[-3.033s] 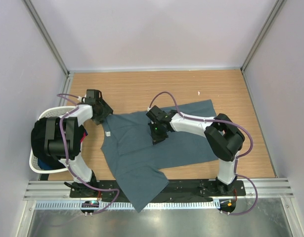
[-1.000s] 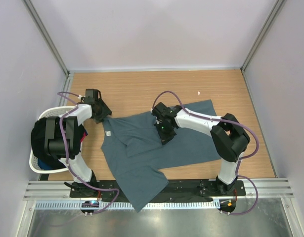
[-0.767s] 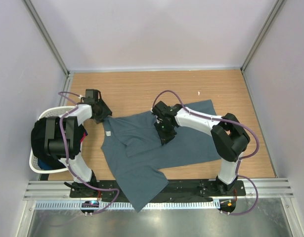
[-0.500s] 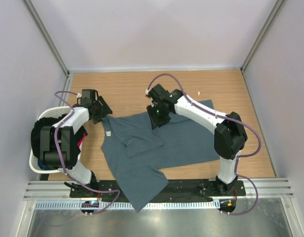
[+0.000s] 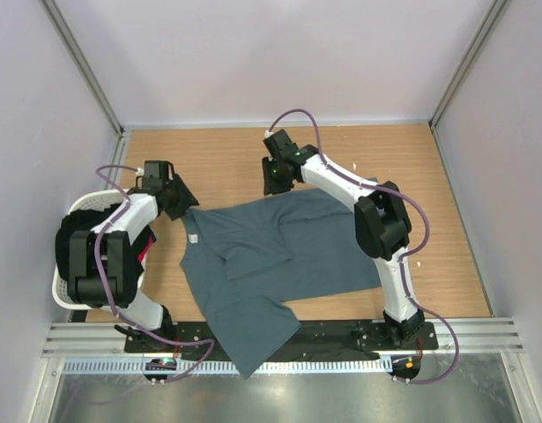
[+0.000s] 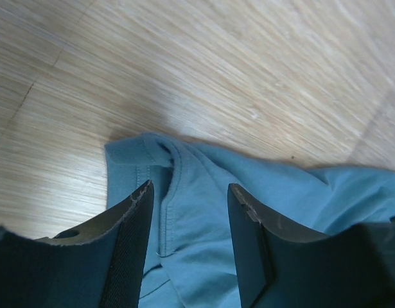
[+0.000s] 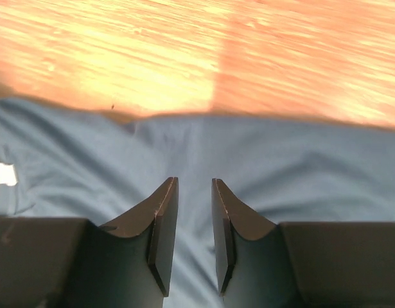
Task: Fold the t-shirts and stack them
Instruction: Fold the tshirt
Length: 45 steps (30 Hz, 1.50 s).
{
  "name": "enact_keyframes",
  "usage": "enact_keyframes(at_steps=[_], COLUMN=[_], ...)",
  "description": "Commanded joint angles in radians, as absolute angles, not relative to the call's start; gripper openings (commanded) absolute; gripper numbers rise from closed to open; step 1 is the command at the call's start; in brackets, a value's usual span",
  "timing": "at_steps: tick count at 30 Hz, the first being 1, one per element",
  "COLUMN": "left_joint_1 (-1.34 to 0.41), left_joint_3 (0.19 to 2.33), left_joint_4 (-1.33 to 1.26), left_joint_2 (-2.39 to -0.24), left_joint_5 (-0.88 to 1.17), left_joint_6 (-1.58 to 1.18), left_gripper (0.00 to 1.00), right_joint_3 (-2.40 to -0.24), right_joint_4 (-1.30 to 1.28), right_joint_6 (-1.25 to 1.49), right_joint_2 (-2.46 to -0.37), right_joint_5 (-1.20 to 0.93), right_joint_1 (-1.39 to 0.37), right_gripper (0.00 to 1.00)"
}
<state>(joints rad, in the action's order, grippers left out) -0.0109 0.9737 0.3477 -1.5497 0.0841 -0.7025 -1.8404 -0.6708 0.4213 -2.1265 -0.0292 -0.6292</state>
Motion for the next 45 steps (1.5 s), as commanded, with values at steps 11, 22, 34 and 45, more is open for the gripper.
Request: enact_keyframes(at_steps=[11,22,34,45], left_joint_1=[-0.005,-0.005,0.026,0.043], left_joint_3=[0.982,0.962,0.877,0.778], left_joint_4=[0.285,0.259,0.311,0.33], left_joint_2=[-1.66,-1.654,-1.496,-1.439], left_joint_5=[0.12,0.121,0.083,0.077], left_joint_6=[-0.689,-0.69,-0.726,-0.745], left_gripper=[0.38,0.0,0.0,0.0], right_joint_3=[-1.881,-1.852,-1.824,-1.818], right_joint_4=[-0.512,-0.485,-0.488,-0.502], right_joint_6=[0.437,0.451,0.468,0.497], right_joint_2=[-2.23,-2.267,-2.293,-2.312], right_joint_5=[-0.015,0.055,0.112,0.155], right_joint_1=[-0.657,-0.657,-0.657,-0.652], right_gripper=[0.31,0.29,0.26,0.25])
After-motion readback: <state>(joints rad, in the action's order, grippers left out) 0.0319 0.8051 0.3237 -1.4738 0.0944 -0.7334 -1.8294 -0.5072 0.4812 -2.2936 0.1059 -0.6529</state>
